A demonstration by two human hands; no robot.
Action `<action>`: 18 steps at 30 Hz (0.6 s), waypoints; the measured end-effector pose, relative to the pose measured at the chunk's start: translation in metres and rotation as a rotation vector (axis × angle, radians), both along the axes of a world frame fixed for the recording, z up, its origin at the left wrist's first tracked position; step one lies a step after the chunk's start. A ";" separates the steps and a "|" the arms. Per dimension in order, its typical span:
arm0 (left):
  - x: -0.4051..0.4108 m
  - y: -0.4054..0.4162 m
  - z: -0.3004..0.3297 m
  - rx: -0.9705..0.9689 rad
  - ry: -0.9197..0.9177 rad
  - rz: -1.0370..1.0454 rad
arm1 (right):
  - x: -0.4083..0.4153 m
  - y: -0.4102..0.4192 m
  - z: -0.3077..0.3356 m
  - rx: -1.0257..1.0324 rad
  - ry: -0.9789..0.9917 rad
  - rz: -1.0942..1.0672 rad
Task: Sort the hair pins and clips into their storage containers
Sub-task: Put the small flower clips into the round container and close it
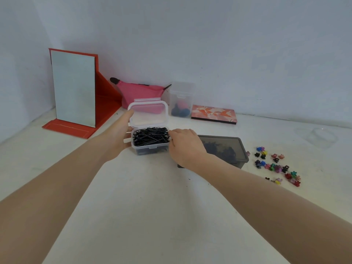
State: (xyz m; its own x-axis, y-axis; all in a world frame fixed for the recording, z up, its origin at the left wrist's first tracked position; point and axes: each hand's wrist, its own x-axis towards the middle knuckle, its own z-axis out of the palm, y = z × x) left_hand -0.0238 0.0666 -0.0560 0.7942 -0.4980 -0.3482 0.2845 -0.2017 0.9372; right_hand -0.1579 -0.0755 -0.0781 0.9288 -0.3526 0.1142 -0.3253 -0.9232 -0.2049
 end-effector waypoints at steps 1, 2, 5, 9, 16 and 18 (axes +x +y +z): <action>0.000 0.000 0.000 0.000 -0.003 -0.004 | -0.001 0.000 -0.002 -0.013 0.002 0.011; 0.000 0.000 0.000 -0.004 -0.007 -0.007 | -0.001 0.000 -0.003 -0.025 0.004 0.019; -0.004 -0.001 0.001 -0.024 -0.012 -0.003 | -0.004 0.003 -0.004 -0.051 -0.009 0.030; -0.004 0.000 0.003 -0.023 0.020 0.036 | -0.004 0.000 0.000 0.069 -0.019 0.004; 0.005 0.003 0.000 0.090 -0.092 -0.001 | -0.003 -0.014 0.024 0.639 -0.163 -0.187; 0.005 0.004 -0.002 0.244 -0.267 -0.087 | -0.002 -0.011 0.027 0.674 -0.184 -0.108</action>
